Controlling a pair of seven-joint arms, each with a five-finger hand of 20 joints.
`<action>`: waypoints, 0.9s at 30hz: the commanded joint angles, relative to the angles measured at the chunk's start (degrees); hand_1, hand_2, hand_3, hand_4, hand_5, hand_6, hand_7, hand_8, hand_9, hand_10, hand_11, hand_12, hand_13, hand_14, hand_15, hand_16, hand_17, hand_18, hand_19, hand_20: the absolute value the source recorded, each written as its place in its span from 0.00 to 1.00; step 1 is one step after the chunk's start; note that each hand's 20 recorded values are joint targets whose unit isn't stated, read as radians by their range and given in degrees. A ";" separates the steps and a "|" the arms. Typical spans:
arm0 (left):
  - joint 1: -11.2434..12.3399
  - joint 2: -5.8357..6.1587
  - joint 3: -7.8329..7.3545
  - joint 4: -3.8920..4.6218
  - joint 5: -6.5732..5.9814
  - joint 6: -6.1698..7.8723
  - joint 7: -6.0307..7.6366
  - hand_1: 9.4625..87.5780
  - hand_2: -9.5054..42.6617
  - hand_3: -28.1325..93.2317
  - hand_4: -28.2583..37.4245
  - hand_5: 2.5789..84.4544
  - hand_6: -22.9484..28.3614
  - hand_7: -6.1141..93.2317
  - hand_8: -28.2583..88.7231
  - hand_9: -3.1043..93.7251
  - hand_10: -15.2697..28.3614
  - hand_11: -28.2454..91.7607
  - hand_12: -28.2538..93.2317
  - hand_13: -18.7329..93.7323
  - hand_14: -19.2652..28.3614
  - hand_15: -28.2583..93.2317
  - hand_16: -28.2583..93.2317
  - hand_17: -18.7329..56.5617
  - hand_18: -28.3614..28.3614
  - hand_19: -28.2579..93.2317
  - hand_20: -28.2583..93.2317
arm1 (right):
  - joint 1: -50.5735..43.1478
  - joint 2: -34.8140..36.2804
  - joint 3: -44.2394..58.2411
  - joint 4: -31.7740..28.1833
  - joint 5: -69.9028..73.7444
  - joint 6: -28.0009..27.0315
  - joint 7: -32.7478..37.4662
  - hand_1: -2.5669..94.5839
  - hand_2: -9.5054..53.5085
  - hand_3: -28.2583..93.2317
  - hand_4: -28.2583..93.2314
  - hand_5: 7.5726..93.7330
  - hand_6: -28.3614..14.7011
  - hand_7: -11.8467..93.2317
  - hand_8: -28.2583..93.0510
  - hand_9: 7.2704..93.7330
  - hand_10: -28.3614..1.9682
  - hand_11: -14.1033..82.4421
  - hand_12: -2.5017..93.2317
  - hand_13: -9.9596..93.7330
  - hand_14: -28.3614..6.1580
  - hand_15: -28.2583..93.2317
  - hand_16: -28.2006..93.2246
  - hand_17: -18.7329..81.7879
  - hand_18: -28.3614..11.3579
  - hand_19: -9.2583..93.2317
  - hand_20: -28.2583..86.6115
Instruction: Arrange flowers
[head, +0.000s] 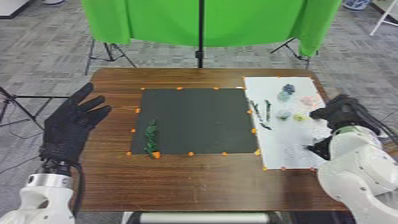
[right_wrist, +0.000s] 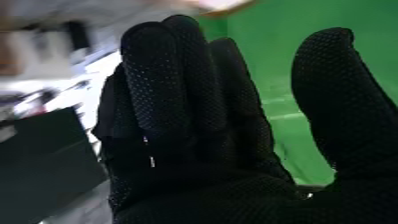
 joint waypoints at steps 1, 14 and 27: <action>0.31 -0.95 0.25 0.20 -0.27 -0.18 -0.29 0.19 0.30 0.87 0.08 0.40 0.60 0.19 0.16 0.39 0.82 0.44 0.33 0.41 1.00 0.68 0.17 0.16 1.00 0.76 0.17 | -10.13 1.42 7.12 1.30 0.24 -5.36 3.38 0.40 0.03 0.85 0.02 0.60 0.51 0.24 0.14 0.71 0.26 0.52 0.20 0.74 0.38 0.79 0.32 0.50 0.00 0.99 0.41; 0.05 -1.07 0.06 0.36 -0.38 0.33 -0.30 0.20 0.29 0.87 0.08 0.40 0.60 0.19 0.16 0.39 0.82 0.45 0.33 0.41 1.00 0.68 0.17 0.16 1.00 0.76 0.17 | -12.88 0.53 8.06 1.40 3.41 -8.91 1.52 0.41 0.00 0.85 0.01 0.61 0.54 0.24 0.14 0.69 0.26 0.53 0.19 0.72 0.35 0.81 0.31 0.48 0.00 0.97 0.43; 0.42 -1.29 -0.12 0.12 -0.33 0.31 -0.22 0.20 0.29 0.87 0.08 0.40 0.60 0.19 0.16 0.39 0.82 0.45 0.33 0.41 1.00 0.68 0.17 0.16 1.00 0.76 0.17 | -8.73 2.18 0.05 5.73 -0.44 -10.18 0.92 0.46 0.00 0.84 0.01 0.69 0.58 0.26 0.13 0.74 0.33 0.54 0.19 0.75 0.40 0.79 0.31 0.49 0.00 0.96 0.45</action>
